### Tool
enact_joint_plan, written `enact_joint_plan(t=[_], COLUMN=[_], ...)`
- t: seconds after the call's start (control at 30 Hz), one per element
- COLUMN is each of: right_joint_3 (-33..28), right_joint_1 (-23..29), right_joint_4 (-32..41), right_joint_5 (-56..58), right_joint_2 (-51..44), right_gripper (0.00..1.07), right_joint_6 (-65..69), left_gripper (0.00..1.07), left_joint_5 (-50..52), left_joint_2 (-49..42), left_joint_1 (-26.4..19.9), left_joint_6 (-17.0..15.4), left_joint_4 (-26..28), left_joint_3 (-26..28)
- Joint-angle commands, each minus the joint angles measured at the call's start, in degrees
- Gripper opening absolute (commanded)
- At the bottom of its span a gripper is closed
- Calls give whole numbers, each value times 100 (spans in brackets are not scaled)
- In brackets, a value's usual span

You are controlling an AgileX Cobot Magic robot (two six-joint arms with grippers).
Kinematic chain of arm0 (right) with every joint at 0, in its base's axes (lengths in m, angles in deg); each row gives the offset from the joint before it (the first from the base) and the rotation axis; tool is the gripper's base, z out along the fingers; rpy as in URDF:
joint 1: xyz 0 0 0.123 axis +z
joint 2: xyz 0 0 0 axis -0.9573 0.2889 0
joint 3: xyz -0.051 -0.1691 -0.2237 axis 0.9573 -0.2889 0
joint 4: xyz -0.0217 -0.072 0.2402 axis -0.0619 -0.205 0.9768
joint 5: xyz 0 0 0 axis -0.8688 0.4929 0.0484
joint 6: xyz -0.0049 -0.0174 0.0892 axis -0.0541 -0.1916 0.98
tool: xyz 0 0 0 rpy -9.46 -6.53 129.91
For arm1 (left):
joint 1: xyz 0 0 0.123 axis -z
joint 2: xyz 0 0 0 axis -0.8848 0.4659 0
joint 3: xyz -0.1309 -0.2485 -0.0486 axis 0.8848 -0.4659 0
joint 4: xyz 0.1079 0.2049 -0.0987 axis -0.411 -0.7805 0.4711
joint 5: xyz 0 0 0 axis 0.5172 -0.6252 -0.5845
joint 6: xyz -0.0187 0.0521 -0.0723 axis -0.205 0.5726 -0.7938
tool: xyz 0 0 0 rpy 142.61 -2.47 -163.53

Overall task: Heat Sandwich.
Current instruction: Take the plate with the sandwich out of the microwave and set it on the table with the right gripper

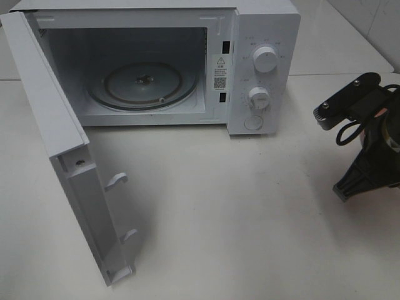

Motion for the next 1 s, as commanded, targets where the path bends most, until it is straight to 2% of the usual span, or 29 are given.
enact_joint_plan(t=[0.03, 0.1, 0.3, 0.4, 1.0], right_joint_3=[57, 57, 57, 57, 57], right_joint_1=[-321, -567, -854, -968, -974], right_joint_4=[-332, -367, -521, -905, -2527], right_joint_5=[-143, -355, -533, -596, -831], right_joint_2=[92, 183, 498, 831, 2011], right_gripper=[8, 9, 9, 10, 12], right_joint_6=[57, 57, 172, 670, 2865], left_gripper=[98, 98, 98, 98, 98], left_joint_5=[57, 57, 57, 57, 57], left_joint_2=[-120, -120, -120, -120, -120], left_joint_1=[-6, -6, -6, -6, -6], left_joint_6=[-34, -34, -34, -34, -34], left_joint_4=[-11, -11, -11, -11, -11], left_joint_3=[-23, -23, -23, -23, -23])
